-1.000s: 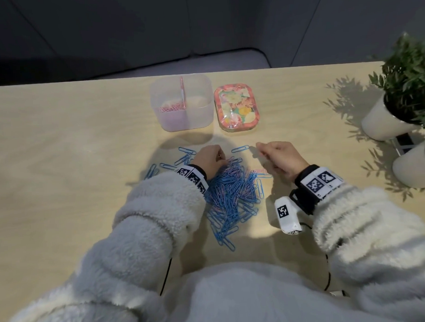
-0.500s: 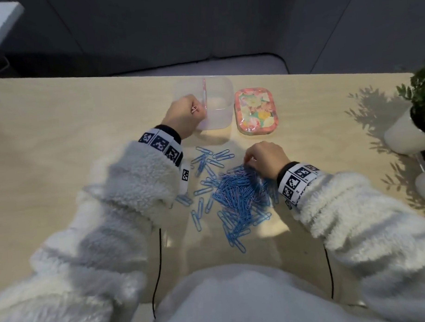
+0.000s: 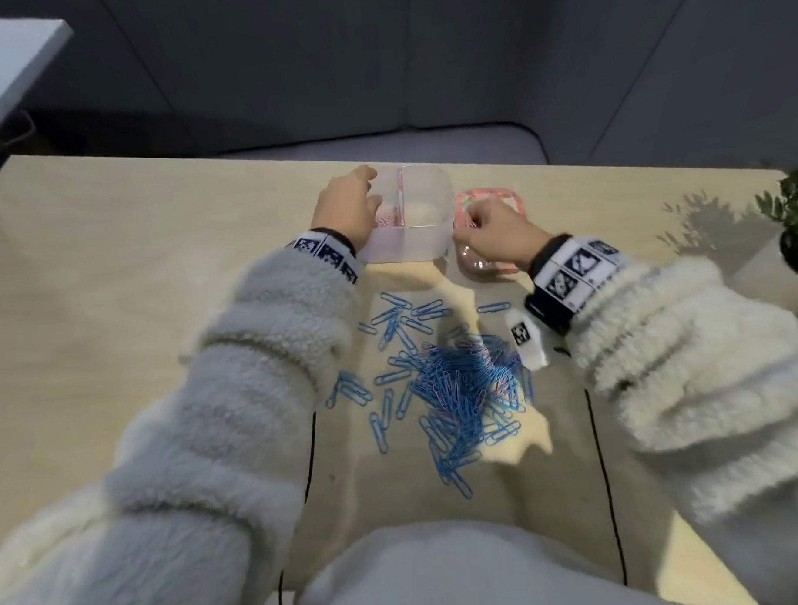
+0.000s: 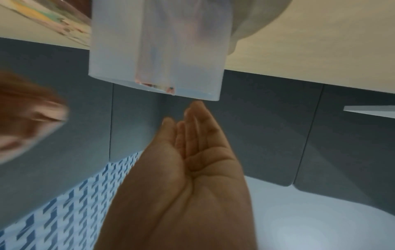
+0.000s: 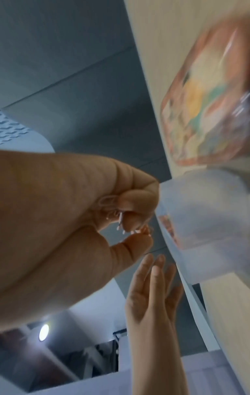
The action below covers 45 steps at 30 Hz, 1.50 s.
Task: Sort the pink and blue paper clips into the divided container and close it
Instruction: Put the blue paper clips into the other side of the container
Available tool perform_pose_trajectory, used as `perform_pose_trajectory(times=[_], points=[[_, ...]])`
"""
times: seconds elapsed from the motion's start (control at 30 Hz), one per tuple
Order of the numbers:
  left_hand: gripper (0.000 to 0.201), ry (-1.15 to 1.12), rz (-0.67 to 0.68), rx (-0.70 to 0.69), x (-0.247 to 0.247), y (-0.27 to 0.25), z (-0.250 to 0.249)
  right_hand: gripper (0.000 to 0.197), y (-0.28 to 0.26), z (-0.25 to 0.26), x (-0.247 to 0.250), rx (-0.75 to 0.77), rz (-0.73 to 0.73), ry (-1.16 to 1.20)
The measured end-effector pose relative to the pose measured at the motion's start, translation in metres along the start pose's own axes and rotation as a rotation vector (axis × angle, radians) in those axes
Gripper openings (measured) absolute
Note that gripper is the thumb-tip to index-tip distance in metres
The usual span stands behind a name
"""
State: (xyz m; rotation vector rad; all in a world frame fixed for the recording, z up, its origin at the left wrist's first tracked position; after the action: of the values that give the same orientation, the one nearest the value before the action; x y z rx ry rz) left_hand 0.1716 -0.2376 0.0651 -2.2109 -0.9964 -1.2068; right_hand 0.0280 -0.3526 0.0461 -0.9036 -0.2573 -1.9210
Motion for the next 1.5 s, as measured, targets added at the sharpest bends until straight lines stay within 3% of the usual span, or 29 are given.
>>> perform_pose_trajectory(times=[0.1, 0.17, 0.23, 0.33, 0.47, 0.6, 0.7, 0.87, 1.0, 1.13, 1.3, 1.37, 1.5], points=[[0.028, -0.025, -0.095, -0.153, 0.003, -0.037, -0.001, 0.008, 0.031, 0.047, -0.002, 0.112, -0.076, -0.123], [0.026, 0.01, -0.092, -0.243, -0.006, -0.07, 0.0, 0.011, 0.048, 0.071, -0.014, 0.176, -0.111, -0.186], [0.025, 0.08, 0.037, -0.277, -0.028, -0.1, 0.005, 0.02, 0.06, 0.084, -0.03, 0.196, -0.129, -0.229], [0.021, 0.229, 0.25, -0.295, -0.067, -0.136, 0.019, 0.018, 0.071, 0.09, -0.051, 0.183, -0.097, -0.273], [0.027, 0.268, 0.324, -0.262, -0.087, -0.158, 0.035, 0.035, 0.071, 0.086, -0.07, 0.146, 0.03, -0.277], [0.028, 0.215, 0.36, -0.262, -0.095, -0.163, 0.028, 0.042, 0.048, 0.088, -0.057, 0.233, -0.034, -0.109], [0.032, 0.186, 0.347, -0.287, -0.1, -0.165, 0.018, 0.028, 0.008, 0.071, -0.044, 0.316, -0.114, 0.008], [0.037, 0.239, 0.437, -0.367, -0.116, -0.178, 0.006, 0.02, -0.063, -0.01, -0.078, 0.186, 0.157, -0.14], [0.028, 0.167, 0.426, -0.308, -0.106, -0.175, 0.017, 0.018, -0.082, -0.041, -0.085, 0.136, 0.148, -0.15], [0.021, 0.11, 0.301, -0.234, -0.092, -0.159, 0.021, 0.016, -0.08, -0.031, -0.085, 0.172, 0.066, -0.195], [0.021, 0.095, 0.306, -0.106, -0.102, -0.135, 0.018, 0.014, -0.075, -0.025, -0.104, 0.176, 0.159, -0.348], [0.023, 0.075, 0.3, -0.071, -0.106, -0.131, 0.019, 0.013, -0.073, -0.029, -0.102, 0.155, 0.15, -0.282], [0.028, 0.031, 0.338, -0.085, -0.114, -0.135, 0.012, 0.005, -0.077, -0.042, -0.071, 0.064, -0.026, 0.083]])
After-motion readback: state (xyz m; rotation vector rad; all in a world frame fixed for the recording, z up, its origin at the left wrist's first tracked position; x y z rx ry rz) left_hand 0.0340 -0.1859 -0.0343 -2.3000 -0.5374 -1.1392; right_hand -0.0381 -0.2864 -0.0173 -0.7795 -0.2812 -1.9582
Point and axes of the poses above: each hand's wrist, its own y-axis towards the middle knuckle, its own x-axis out of the back of the hand, z = x × y, the point moved 8 cm from there along y, towards the middle knuckle, and after that the axes turned 4 degrees about x, right-handed, at the moved point
